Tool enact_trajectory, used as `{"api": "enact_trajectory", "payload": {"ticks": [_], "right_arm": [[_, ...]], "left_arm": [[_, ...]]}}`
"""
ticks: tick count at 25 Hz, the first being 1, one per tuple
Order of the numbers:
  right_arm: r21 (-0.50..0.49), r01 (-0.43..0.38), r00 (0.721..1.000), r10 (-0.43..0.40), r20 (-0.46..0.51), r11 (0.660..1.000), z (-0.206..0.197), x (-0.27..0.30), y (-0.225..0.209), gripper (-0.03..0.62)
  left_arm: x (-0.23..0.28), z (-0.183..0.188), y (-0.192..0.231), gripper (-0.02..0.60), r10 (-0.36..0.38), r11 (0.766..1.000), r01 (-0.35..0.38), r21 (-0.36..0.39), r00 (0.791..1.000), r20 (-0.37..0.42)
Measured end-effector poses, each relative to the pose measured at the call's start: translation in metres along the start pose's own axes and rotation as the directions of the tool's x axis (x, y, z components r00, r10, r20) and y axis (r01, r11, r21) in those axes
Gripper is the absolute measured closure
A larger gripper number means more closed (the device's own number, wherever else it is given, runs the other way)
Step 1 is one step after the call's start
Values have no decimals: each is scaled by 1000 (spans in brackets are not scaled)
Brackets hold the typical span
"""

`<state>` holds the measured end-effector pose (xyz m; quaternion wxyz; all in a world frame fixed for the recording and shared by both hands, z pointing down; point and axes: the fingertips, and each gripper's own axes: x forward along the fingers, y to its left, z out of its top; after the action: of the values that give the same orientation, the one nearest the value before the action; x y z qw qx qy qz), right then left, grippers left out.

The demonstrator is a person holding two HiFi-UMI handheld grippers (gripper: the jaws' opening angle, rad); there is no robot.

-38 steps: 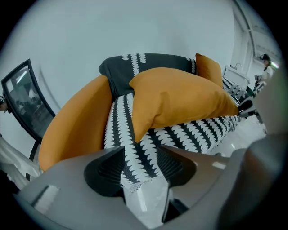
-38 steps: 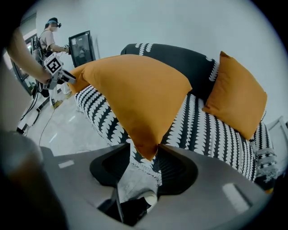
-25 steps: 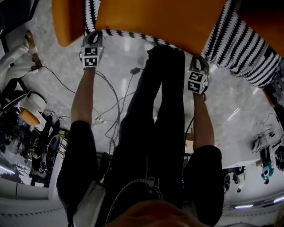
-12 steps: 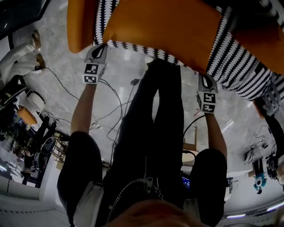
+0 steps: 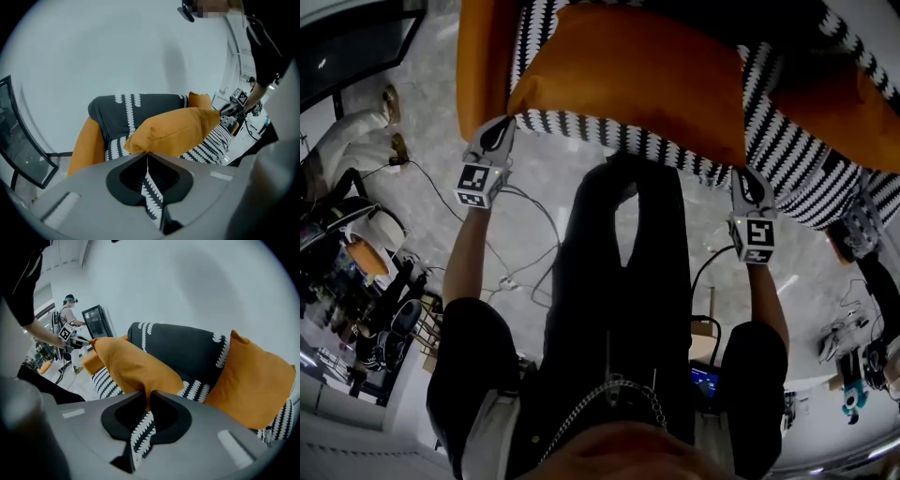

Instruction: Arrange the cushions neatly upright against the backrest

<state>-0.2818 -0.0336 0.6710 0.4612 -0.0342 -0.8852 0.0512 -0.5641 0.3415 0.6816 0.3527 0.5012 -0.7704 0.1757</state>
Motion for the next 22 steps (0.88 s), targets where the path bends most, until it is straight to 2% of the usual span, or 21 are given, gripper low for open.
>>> {"api": "enact_trajectory", "payload": {"ticks": [5, 8, 10, 12, 15, 17, 19, 22], "right_arm": [[38, -32, 999, 31, 36, 999, 41, -4, -17, 556], [70, -45, 997, 40, 70, 997, 80, 7, -24, 556], [45, -20, 996, 16, 86, 999, 101, 18, -33, 556], [32, 12, 994, -15, 109, 999, 118, 30, -47, 554], [65, 51, 987, -60, 147, 997, 140, 48, -69, 554], [104, 65, 981, -83, 175, 992, 152, 55, -82, 554], [195, 47, 970, -91, 225, 980, 166, 59, -96, 553], [363, -14, 947, -104, 304, 932, 183, 66, -122, 549]], "left_arm": [[-6, 46, 12, 565, -16, 998, 14, 56, 999, 30], [-7, 60, 40, 565, -13, 999, 11, 41, 999, 47], [3, 69, 54, 566, -18, 999, 16, 36, 998, 57], [18, 88, 64, 566, -35, 997, 30, 64, 996, 85], [40, 115, 81, 566, -53, 995, 42, 88, 990, 129], [50, 127, 91, 566, -54, 996, 43, 75, 988, 146], [61, 141, 100, 566, -63, 998, 58, 35, 983, 174], [80, 162, 114, 566, -97, 992, 112, -61, 972, 215]]}}
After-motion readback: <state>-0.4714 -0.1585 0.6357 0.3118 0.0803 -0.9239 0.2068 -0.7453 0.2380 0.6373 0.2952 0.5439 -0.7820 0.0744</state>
